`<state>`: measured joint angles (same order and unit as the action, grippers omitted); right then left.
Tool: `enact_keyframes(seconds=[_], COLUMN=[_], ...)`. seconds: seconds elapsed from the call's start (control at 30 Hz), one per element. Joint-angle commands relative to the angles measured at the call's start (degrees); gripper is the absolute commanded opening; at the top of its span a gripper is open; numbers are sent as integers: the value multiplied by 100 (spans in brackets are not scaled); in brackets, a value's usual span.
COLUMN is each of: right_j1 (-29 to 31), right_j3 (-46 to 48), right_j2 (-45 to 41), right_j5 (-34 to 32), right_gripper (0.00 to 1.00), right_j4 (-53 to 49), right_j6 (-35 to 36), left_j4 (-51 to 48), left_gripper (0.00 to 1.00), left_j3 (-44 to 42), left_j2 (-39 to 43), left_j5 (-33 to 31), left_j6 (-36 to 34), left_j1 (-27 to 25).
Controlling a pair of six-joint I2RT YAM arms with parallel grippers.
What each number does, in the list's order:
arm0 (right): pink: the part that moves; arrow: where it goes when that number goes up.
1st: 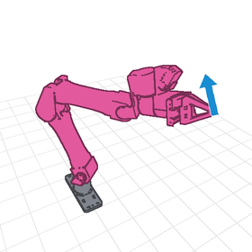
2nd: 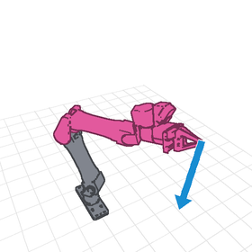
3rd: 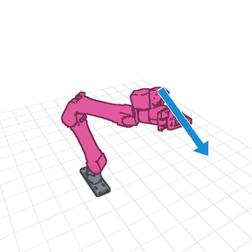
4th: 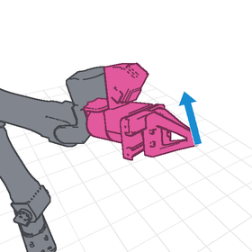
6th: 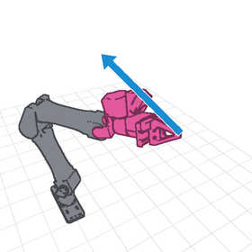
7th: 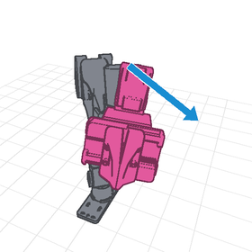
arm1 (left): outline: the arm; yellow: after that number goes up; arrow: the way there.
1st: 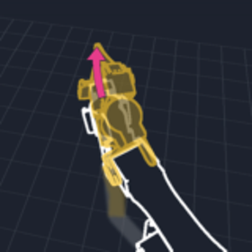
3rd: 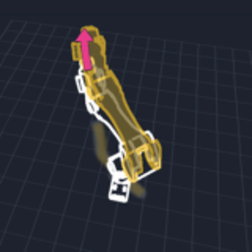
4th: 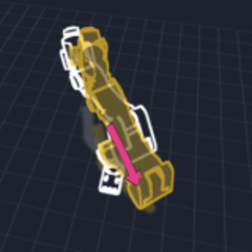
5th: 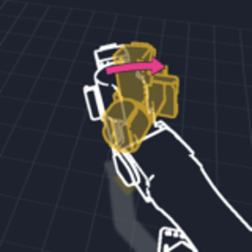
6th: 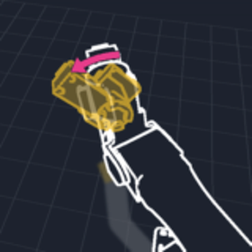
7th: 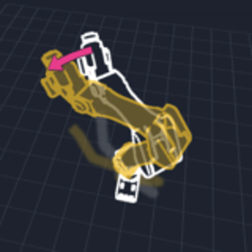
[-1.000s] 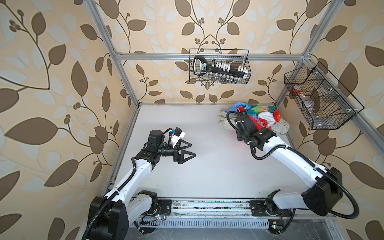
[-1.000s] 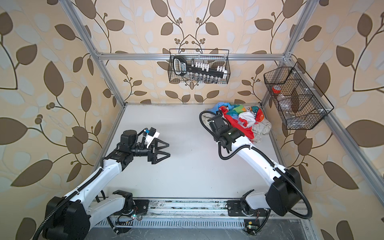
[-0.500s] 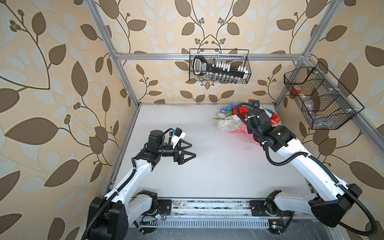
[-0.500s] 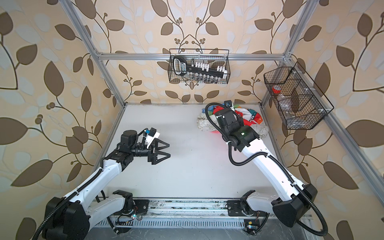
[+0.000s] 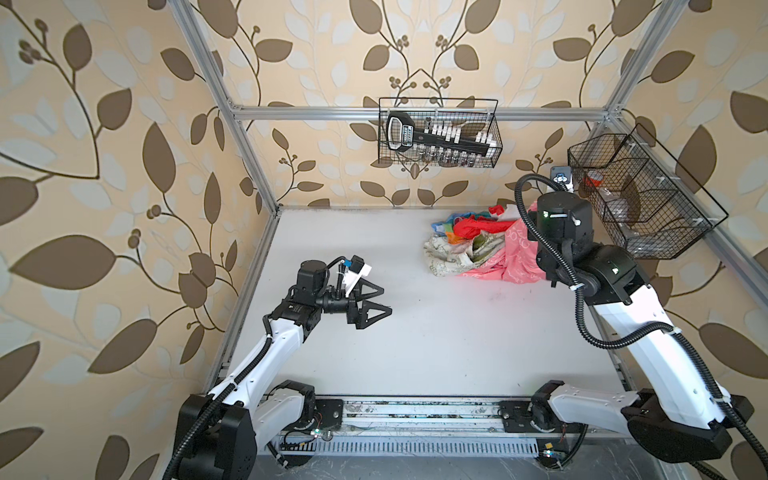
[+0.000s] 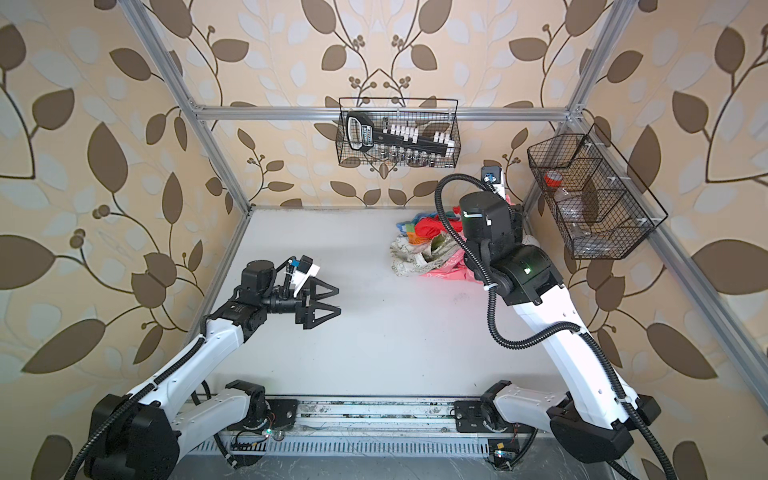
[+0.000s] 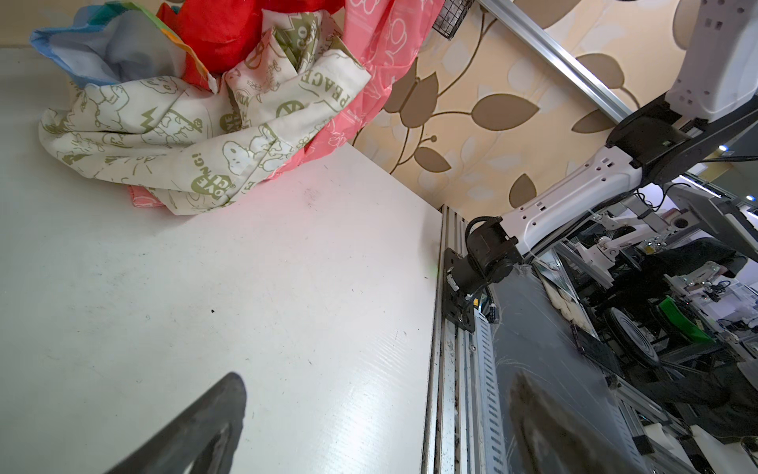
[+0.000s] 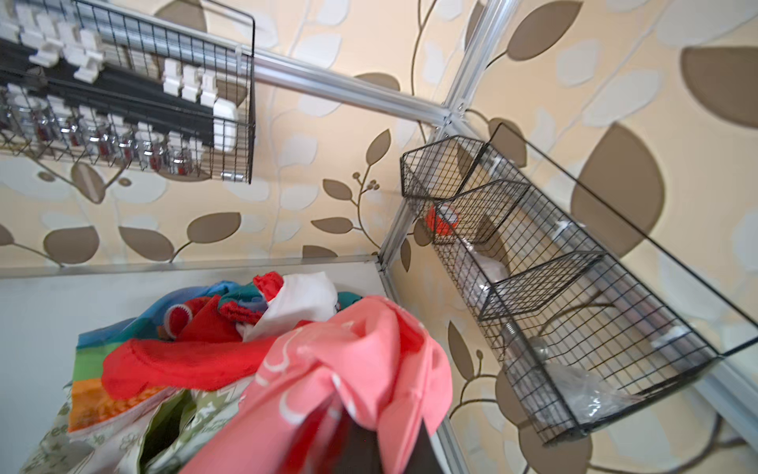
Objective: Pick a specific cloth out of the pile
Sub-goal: 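Lift the pink cloth high out of the pile with the right gripper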
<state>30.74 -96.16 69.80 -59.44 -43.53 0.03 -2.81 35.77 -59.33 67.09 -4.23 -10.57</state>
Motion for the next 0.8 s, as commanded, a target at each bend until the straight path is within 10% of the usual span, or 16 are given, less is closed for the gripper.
enact_keyframes(seconds=[0.0,0.77], right_j1=[17,992], right_j3=[-509,-2507], right_j2=[-195,786], right_j5=[-768,-515], right_gripper=[0,0], right_j4=[900,4131], right_j6=[756,3834], left_j4=[70,44], left_gripper=[99,99], left_j3=[-1,35], left_j2=[108,-19], left_j5=[139,131], left_j6=[-111,-142], left_j1=[-59,-66])
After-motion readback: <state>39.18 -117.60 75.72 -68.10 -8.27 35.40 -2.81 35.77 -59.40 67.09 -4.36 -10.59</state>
